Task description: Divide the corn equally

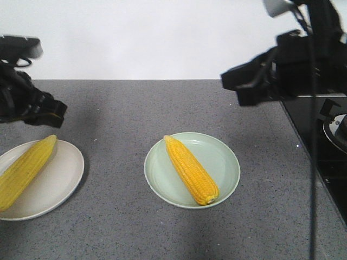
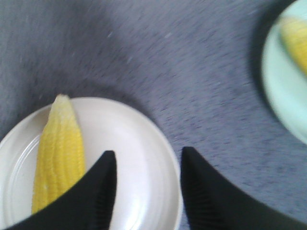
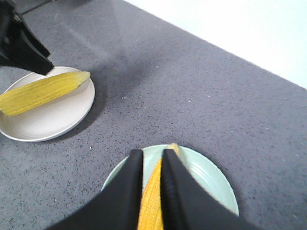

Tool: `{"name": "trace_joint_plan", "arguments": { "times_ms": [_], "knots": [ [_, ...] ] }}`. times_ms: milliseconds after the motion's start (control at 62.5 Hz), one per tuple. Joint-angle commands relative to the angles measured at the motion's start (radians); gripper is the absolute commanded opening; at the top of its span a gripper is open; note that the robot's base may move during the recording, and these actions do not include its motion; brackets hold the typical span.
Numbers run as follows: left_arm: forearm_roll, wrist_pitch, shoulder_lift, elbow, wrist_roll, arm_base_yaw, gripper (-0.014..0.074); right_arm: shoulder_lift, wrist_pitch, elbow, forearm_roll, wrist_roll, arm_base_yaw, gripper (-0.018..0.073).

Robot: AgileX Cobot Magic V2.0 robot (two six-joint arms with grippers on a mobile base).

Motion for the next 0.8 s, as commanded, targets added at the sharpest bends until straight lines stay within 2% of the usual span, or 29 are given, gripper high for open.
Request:
{"name": "trace_joint_plan", "arguments": {
  "times_ms": [0,160,256,448,608,688,784],
  "knots": [
    [-0.090,-0.032,-0.120,-0.023,0.063,-0.001,0.0186,-0.122,-0.097,0.054,0.013,-0.003,0.000,-0.0013],
    [-0.152,-0.061,-0.249,-0.011,0.150,-0.001,0.0054,-0.305,-0.132,0.180,-0.046,-0.001,0.000,-0.0009],
    [-0.216,-0.129,-0.337,0.049,0.255,-0.001,-0.0009,-0.400,-0.157,0.275,-0.087,0.032,0.000,-0.0006],
    [-0.375,-0.257,-0.525,0.291,0.432,-0.001,-0.0008,-0.621,-0.273,0.536,-0.204,0.113,0.000,-0.0006],
    [-0.511,-0.373,-0.674,0.584,0.597,-0.001,-0.0008,-0.753,-0.320,0.738,-0.263,0.179,0.000,-0.0006],
    [-0.557,-0.447,-0.725,0.717,0.633,-0.001,-0.0008,-0.798,-0.320,0.816,-0.270,0.181,0.000,-0.0006],
    [-0.606,-0.523,-0.763,0.813,0.634,-0.001,-0.0008,-0.832,-0.320,0.876,-0.269,0.181,0.000,-0.0006]
  ]
}}
